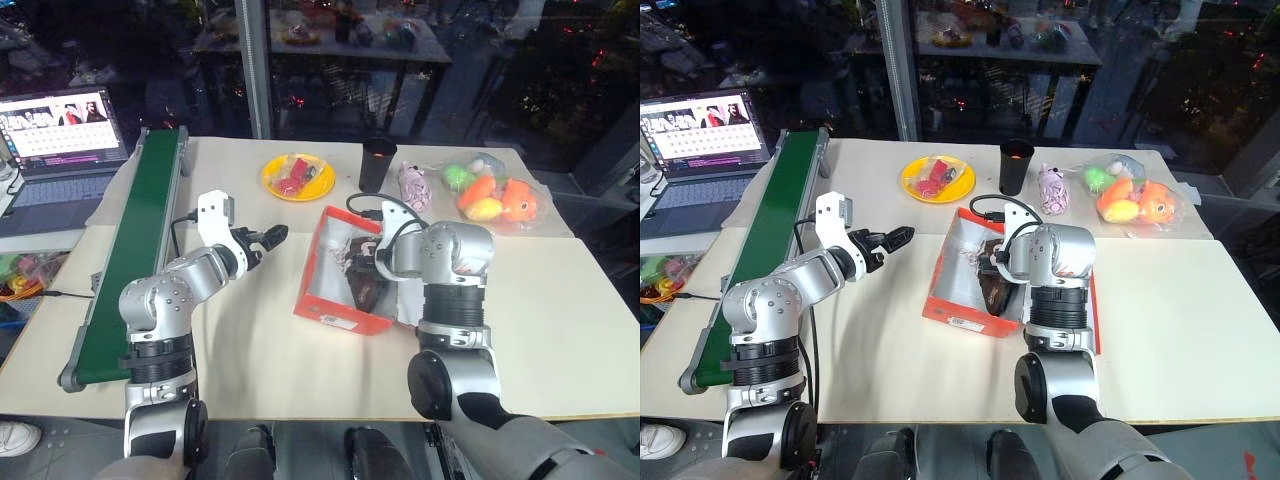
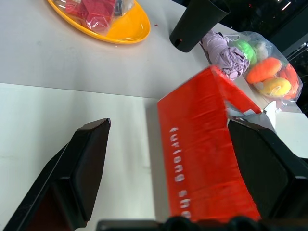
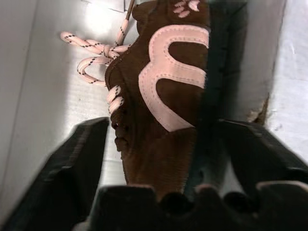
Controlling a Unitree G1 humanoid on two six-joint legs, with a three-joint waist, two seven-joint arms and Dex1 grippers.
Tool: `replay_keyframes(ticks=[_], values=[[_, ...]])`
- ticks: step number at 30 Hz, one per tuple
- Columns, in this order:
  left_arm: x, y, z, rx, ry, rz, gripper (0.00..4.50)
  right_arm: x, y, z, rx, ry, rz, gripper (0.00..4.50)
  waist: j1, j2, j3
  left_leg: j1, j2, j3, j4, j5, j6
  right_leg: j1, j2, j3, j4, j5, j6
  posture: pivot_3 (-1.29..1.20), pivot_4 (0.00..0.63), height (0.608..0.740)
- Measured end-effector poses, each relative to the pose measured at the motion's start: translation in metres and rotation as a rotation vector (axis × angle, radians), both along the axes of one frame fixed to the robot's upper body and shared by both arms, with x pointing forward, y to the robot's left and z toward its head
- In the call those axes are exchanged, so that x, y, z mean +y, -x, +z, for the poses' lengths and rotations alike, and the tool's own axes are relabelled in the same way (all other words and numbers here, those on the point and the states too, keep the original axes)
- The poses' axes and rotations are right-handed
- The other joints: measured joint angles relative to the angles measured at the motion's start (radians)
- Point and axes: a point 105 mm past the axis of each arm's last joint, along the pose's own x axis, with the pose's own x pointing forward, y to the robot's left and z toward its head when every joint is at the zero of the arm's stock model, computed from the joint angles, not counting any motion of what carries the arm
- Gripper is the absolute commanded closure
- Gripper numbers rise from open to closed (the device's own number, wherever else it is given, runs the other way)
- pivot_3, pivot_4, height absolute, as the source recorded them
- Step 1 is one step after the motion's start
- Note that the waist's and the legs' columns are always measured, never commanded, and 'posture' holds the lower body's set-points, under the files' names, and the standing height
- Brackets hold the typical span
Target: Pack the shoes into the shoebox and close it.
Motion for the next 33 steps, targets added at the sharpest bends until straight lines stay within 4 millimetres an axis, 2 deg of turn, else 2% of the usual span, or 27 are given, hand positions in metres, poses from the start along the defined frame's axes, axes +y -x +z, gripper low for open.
replay_keyframes(ticks=[4,6,11,15,17,21,27,32,33], values=[[0.010,-0.001,0.001,-0.005,-0.034,0.024,0.35,0.000,0.001,0.052,-0.202,-0.022,0.099,0.07,-0.001,0.000,0.000,0.000,0.000,0.000,-0.001,0.000,0.000,0.000,0.000,0.000,0.000,0.000,0.000,0.00,0.150,0.736],[0.011,0.000,0.002,-0.006,-0.043,0.021,0.35,0.008,0.006,0.068,-0.263,-0.083,0.176,0.07,-0.004,0.000,0.000,0.001,0.000,0.000,-0.002,0.000,0.000,0.000,0.000,0.000,0.000,0.000,0.000,0.00,0.150,0.736],[0.017,-0.001,0.000,-0.007,-0.095,0.042,0.35,0.026,0.016,0.091,-0.420,-0.213,0.397,0.07,-0.003,0.000,0.000,0.001,0.000,0.000,-0.002,0.000,0.000,0.000,0.000,0.000,-0.001,0.000,0.000,0.00,0.150,0.736],[0.048,-0.001,0.000,-0.033,-0.231,0.146,0.35,0.037,0.031,0.083,-0.501,-0.266,0.601,0.07,-0.003,0.000,0.000,0.000,0.000,0.000,-0.002,0.000,0.000,0.000,0.000,0.000,-0.001,-0.001,0.000,0.00,0.150,0.736],[0.058,0.002,-0.001,-0.045,-0.292,0.177,0.17,0.040,0.035,0.080,-0.539,-0.280,0.670,0.02,-0.004,0.000,0.000,0.000,0.000,0.001,-0.002,0.000,0.000,-0.001,0.000,0.000,-0.001,0.000,0.000,0.00,0.150,0.736],[0.076,0.007,0.003,-0.062,-0.335,0.267,0.17,0.043,0.038,0.080,-0.605,-0.269,0.765,0.02,-0.001,0.000,0.000,0.000,0.000,0.001,-0.002,0.000,0.000,-0.002,0.000,0.000,0.000,0.000,0.000,0.00,0.150,0.736],[0.103,0.018,0.044,-0.182,-0.391,0.454,0.17,0.051,0.039,0.081,-0.653,-0.318,0.858,0.02,-0.001,0.000,0.000,0.000,0.000,0.001,-0.001,0.000,-0.001,-0.001,0.000,0.000,0.000,0.000,0.000,0.00,0.150,0.736],[0.137,0.036,0.073,-0.226,-0.523,0.619,0.17,0.053,0.036,0.080,-0.674,-0.350,0.889,0.02,-0.001,-0.001,0.001,0.001,0.000,0.001,-0.002,0.000,-0.001,-0.002,0.000,0.000,0.001,0.000,-0.001,0.00,0.150,0.736],[0.145,0.040,0.084,-0.241,-0.566,0.656,0.17,0.053,0.034,0.078,-0.678,-0.359,0.887,0.02,0.000,-0.001,0.001,0.001,0.000,0.001,-0.002,0.000,-0.001,-0.003,0.000,0.000,0.001,0.000,-0.001,0.00,0.150,0.736]])
